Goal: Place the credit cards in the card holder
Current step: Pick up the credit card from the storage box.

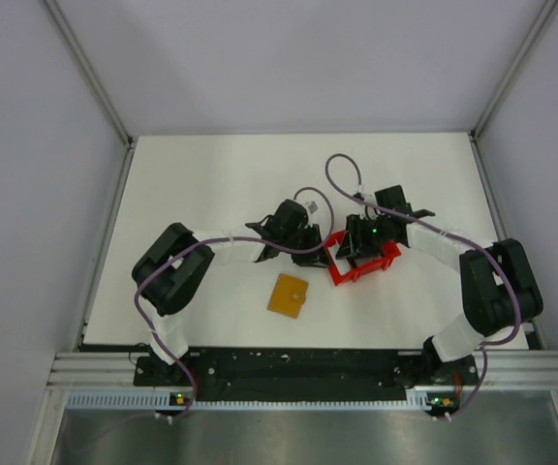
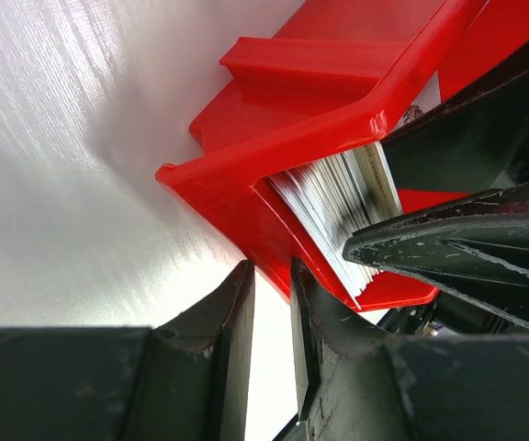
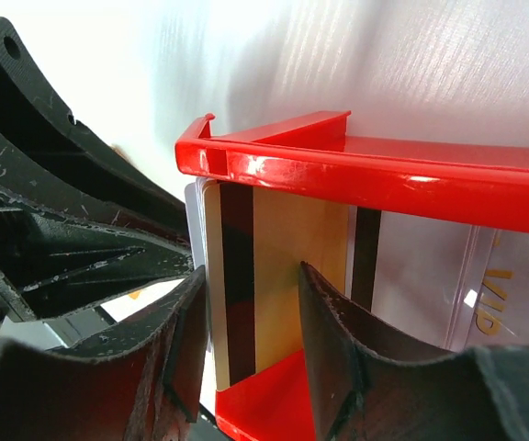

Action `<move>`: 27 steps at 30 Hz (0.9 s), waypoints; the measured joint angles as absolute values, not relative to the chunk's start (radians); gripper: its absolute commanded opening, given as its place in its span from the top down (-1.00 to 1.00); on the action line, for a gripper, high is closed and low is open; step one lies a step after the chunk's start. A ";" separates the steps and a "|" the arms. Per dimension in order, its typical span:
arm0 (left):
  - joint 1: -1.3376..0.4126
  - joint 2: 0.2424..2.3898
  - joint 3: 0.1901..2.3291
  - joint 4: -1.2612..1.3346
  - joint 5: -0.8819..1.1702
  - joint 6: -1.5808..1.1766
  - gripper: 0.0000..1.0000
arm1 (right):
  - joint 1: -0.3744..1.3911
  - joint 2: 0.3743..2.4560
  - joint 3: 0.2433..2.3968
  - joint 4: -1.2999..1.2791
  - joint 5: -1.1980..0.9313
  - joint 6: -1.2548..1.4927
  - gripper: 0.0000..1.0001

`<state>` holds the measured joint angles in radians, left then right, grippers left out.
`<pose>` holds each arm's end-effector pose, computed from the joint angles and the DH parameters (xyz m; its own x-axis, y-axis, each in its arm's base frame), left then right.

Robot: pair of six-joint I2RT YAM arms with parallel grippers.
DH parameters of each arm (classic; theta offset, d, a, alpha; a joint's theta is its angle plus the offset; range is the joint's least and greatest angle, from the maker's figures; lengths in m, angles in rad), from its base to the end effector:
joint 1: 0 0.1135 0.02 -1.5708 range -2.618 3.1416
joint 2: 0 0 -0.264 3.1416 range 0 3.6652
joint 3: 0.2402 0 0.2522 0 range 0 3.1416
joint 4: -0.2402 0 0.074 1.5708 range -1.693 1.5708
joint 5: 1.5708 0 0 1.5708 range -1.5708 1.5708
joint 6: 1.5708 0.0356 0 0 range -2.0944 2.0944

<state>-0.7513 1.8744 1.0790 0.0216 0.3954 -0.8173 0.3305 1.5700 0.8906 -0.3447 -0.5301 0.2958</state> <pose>0.2754 -0.2760 0.1578 -0.9557 -0.0283 -0.2931 0.1963 0.6807 -0.7058 0.2803 0.1152 0.1808 -0.9270 -0.0521 -0.3714 -0.2701 0.7798 0.5647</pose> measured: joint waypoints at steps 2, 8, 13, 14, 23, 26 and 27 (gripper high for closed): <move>-0.751 1.874 1.079 0.022 0.396 -0.817 0.47 | 0.331 1.568 0.891 -0.345 -0.535 0.299 0.15; -0.751 1.874 1.079 0.022 0.396 -0.817 0.47 | 0.331 1.562 0.891 -0.345 -0.550 0.300 0.10; -0.751 1.874 1.079 0.022 0.395 -0.817 0.47 | 0.331 1.557 0.890 -0.345 -0.551 0.299 0.25; -0.751 1.874 1.079 0.021 0.395 -0.817 0.47 | 0.331 1.556 0.890 -0.345 -0.548 0.299 0.21; -0.751 1.874 1.079 0.020 0.395 -0.817 0.47 | 0.331 1.551 0.890 -0.346 -0.558 0.300 0.10; -0.751 1.874 1.079 0.020 0.395 -0.817 0.47 | 0.331 1.551 0.890 -0.345 -0.562 0.301 0.12; -0.751 1.874 1.079 0.020 0.395 -0.817 0.47 | 0.331 1.551 0.890 -0.345 -0.562 0.301 0.07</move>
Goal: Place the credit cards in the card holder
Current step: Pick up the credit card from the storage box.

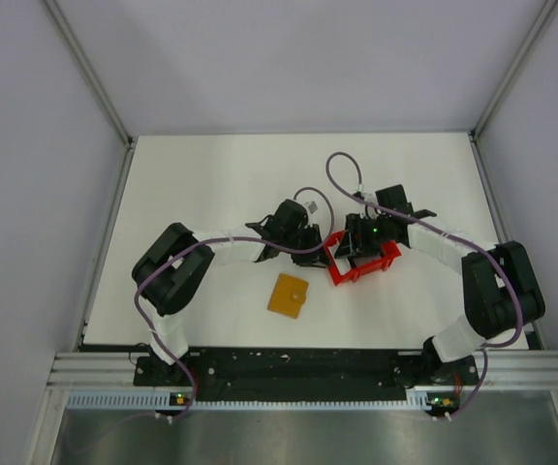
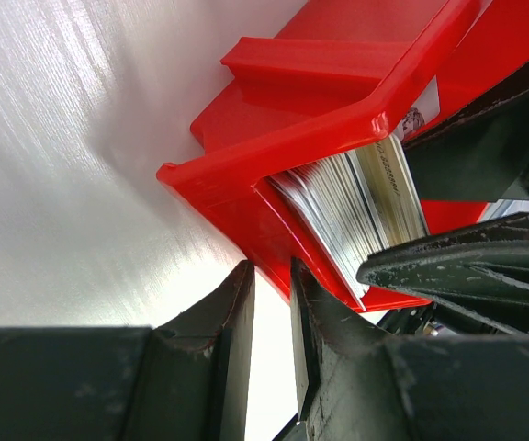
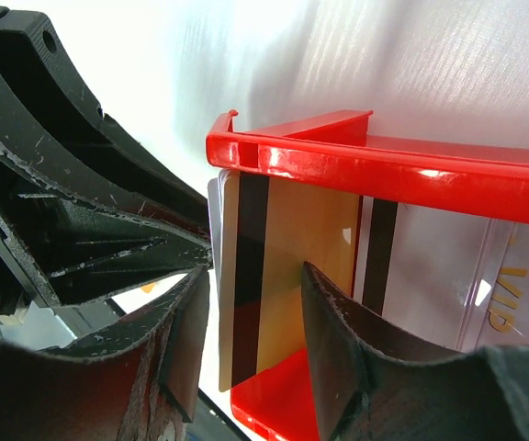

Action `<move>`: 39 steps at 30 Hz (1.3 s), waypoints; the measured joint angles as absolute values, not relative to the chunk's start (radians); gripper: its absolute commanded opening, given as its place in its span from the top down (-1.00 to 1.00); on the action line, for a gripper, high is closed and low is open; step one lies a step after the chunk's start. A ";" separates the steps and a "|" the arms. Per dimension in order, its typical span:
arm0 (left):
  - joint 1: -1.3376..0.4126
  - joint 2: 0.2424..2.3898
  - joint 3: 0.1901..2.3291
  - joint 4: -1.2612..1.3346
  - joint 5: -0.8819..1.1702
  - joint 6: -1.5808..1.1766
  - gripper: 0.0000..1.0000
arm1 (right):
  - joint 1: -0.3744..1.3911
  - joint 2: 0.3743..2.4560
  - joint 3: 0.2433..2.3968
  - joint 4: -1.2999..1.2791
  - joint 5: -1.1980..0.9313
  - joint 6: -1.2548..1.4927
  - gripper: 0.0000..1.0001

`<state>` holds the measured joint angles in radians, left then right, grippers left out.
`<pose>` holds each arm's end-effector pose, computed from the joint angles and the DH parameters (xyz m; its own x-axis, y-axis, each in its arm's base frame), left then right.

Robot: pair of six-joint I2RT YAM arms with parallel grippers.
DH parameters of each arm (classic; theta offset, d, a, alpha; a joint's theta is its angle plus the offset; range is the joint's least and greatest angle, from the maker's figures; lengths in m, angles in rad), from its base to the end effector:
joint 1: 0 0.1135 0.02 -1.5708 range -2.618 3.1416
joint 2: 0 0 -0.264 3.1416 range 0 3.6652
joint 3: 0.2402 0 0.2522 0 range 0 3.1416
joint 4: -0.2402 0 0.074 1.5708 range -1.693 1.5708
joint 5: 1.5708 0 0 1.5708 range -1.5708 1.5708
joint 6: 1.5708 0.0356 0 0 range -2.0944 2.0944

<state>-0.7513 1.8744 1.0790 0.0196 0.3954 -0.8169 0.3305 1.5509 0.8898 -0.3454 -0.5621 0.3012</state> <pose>0.2753 -0.2759 0.1577 -0.9560 -0.0276 -0.2920 0.1956 0.6816 -0.7051 0.2782 0.1155 0.1864 -0.9247 -0.0519 -0.3771 -0.2826 0.7573 0.5887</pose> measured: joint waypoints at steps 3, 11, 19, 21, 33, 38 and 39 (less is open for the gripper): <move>-0.751 1.874 1.079 0.020 0.395 -0.817 0.47 | 0.331 1.548 0.890 -0.345 -0.563 0.310 0.03; -0.751 1.874 1.079 0.020 0.395 -0.817 0.47 | 0.331 1.521 0.890 -0.345 -0.568 0.334 0.11; -0.750 1.874 1.079 0.015 0.395 -0.817 0.47 | 0.329 1.515 0.881 -0.340 -0.534 0.336 0.50; -0.750 1.874 1.079 0.014 0.395 -0.817 0.47 | 0.330 1.514 0.876 -0.338 -0.518 0.336 0.74; -0.746 1.874 1.079 0.008 0.396 -0.817 0.47 | 0.323 1.514 0.875 -0.353 -0.405 0.315 0.67; -0.748 1.874 1.079 0.008 0.396 -0.817 0.47 | 0.326 1.533 0.875 -0.357 -0.430 0.310 0.50; -0.748 1.874 1.079 0.008 0.396 -0.817 0.47 | 0.325 1.537 0.875 -0.358 -0.431 0.310 0.48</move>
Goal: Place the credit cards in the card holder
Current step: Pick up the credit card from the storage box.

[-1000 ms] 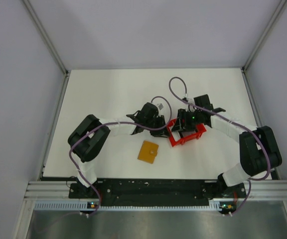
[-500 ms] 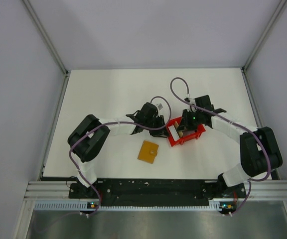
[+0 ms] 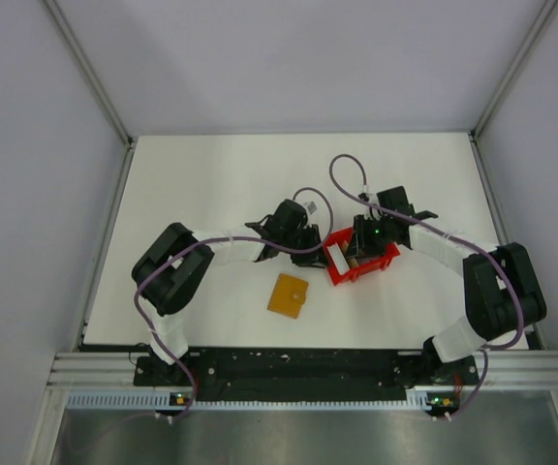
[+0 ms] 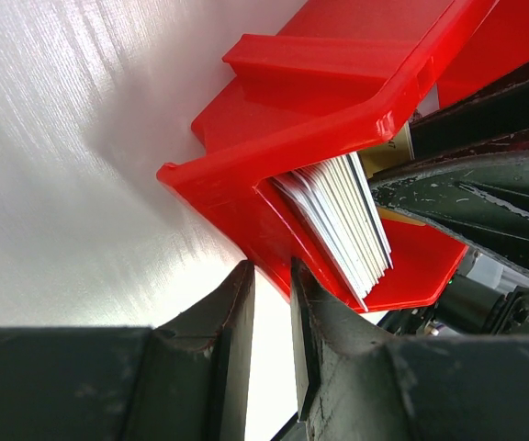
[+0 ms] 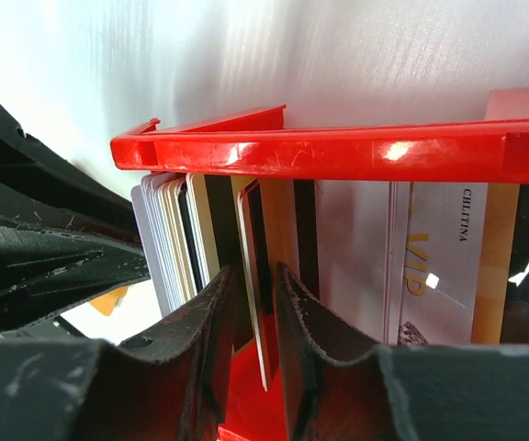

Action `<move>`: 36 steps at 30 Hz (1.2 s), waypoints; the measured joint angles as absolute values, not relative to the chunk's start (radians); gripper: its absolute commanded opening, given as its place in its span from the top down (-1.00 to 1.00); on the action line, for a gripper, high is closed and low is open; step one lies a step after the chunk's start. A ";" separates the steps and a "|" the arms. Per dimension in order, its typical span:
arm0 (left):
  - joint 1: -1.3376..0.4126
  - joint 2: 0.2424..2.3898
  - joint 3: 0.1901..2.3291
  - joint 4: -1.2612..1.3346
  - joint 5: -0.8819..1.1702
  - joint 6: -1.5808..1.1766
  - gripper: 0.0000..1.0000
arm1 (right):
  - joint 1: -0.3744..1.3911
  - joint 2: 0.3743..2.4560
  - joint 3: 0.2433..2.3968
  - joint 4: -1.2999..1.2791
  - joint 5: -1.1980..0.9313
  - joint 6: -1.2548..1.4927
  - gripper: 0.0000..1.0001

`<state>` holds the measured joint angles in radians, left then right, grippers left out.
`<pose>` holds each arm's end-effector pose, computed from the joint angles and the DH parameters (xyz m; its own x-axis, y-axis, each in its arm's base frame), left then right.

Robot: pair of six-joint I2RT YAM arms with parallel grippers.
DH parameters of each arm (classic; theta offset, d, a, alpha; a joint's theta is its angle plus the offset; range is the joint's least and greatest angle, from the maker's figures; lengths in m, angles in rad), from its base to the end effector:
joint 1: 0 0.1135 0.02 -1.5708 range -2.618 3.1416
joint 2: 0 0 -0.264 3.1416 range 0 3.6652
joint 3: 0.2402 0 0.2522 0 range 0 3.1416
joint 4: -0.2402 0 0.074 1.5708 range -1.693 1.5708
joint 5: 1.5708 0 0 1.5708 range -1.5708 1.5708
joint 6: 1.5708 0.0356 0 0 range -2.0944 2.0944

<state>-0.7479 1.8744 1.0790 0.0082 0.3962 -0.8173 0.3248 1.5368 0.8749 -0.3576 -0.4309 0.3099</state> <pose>0.2756 -0.2744 0.1568 -0.9585 -0.0285 -0.2836 0.1872 0.6873 -0.7018 0.2766 0.1088 0.1835 -0.9205 -0.0176 -0.3903 -0.2274 0.8365 0.4986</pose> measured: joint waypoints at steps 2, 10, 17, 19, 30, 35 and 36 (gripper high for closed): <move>-0.748 1.874 1.079 0.008 0.397 -0.817 0.47 | 0.325 1.539 0.875 -0.358 -0.430 0.307 0.41; -0.748 1.874 1.079 0.007 0.399 -0.817 0.47 | 0.324 1.539 0.875 -0.361 -0.420 0.307 0.39; -0.748 1.875 1.083 0.006 0.400 -0.817 0.47 | 0.325 1.534 0.875 -0.364 -0.388 0.307 0.31; -0.748 1.875 1.087 0.006 0.400 -0.817 0.47 | 0.326 1.532 0.875 -0.364 -0.385 0.307 0.35; -0.749 1.875 1.094 0.001 0.400 -0.817 0.47 | 0.331 1.490 0.875 -0.357 -0.451 0.320 0.16; -0.749 1.875 1.095 0.001 0.400 -0.817 0.47 | 0.332 1.490 0.875 -0.343 -0.493 0.336 0.16; -0.749 1.875 1.095 0.001 0.400 -0.817 0.47 | 0.332 1.493 0.875 -0.338 -0.502 0.338 0.15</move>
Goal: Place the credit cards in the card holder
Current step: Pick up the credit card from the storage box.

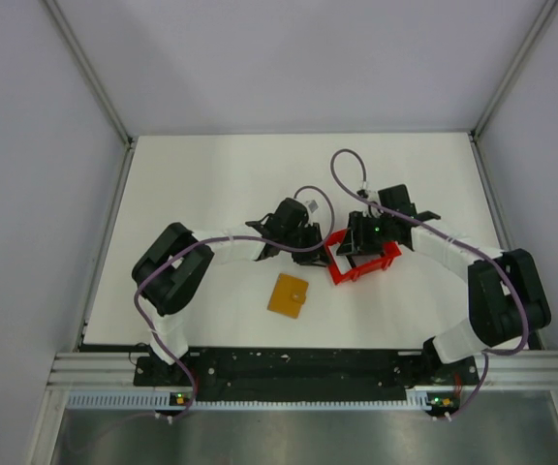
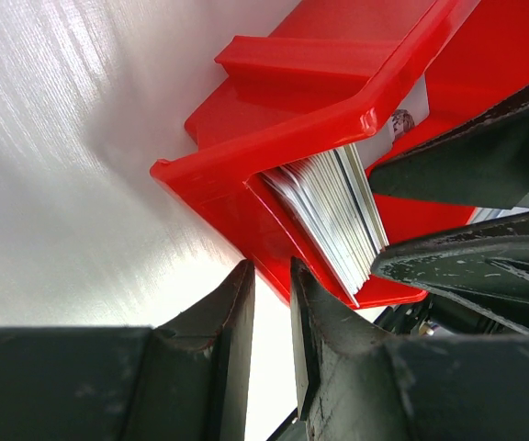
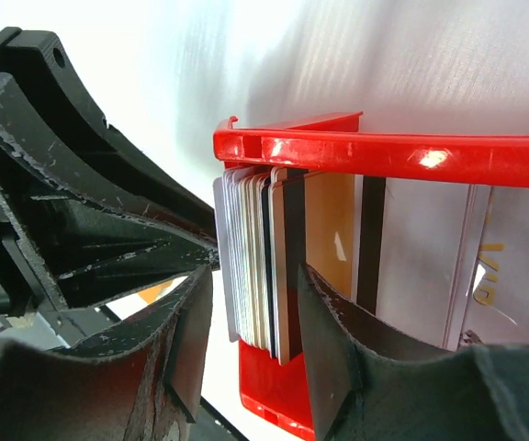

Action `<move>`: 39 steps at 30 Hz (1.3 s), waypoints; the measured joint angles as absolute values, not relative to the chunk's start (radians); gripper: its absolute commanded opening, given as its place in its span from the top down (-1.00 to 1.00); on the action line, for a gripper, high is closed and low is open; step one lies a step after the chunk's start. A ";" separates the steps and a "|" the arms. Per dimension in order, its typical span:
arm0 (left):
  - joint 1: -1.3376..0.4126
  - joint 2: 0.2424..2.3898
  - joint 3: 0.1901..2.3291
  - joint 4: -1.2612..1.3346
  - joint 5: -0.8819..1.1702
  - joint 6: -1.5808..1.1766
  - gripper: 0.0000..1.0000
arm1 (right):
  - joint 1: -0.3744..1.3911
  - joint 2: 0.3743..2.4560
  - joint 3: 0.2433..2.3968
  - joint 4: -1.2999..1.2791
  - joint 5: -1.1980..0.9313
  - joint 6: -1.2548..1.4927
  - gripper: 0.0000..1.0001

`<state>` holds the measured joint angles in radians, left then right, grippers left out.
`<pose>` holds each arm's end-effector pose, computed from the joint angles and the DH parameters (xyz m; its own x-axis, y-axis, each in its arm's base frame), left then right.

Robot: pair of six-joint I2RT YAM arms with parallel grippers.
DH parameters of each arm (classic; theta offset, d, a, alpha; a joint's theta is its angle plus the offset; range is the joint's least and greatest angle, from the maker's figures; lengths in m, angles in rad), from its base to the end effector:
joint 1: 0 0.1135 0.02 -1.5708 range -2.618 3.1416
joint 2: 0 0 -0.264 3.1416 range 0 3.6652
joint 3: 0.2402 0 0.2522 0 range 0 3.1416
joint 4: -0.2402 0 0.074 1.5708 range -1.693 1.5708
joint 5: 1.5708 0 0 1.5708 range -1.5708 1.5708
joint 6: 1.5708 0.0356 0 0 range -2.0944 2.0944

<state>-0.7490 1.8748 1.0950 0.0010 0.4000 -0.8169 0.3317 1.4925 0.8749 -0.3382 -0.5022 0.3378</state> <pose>0.2772 -0.2767 0.1608 -0.9573 -0.0268 -0.2878 0.1932 0.6812 -0.7061 0.2729 0.1121 0.1978 -0.9102 -0.0063 -0.4141 -0.2611 0.7847 0.5621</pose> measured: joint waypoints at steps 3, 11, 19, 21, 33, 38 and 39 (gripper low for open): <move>-0.749 1.875 1.095 0.001 0.400 -0.817 0.47 | 0.332 1.502 0.869 -0.327 -0.508 0.342 0.11; -0.749 1.875 1.095 0.002 0.400 -0.817 0.47 | 0.332 1.522 0.862 -0.322 -0.504 0.342 0.08; -0.749 1.875 1.095 0.000 0.400 -0.817 0.47 | 0.329 1.555 0.862 -0.315 -0.548 0.342 0.18; -0.749 1.875 1.095 -0.001 0.400 -0.817 0.47 | 0.328 1.555 0.862 -0.315 -0.548 0.342 0.17; -0.747 1.875 1.095 -0.001 0.400 -0.817 0.47 | 0.324 1.540 0.862 -0.315 -0.562 0.346 0.25; -0.746 1.875 1.095 -0.001 0.400 -0.817 0.47 | 0.324 1.538 0.862 -0.315 -0.562 0.353 0.25; -0.746 1.875 1.095 -0.001 0.400 -0.817 0.47 | 0.324 1.538 0.862 -0.315 -0.562 0.353 0.25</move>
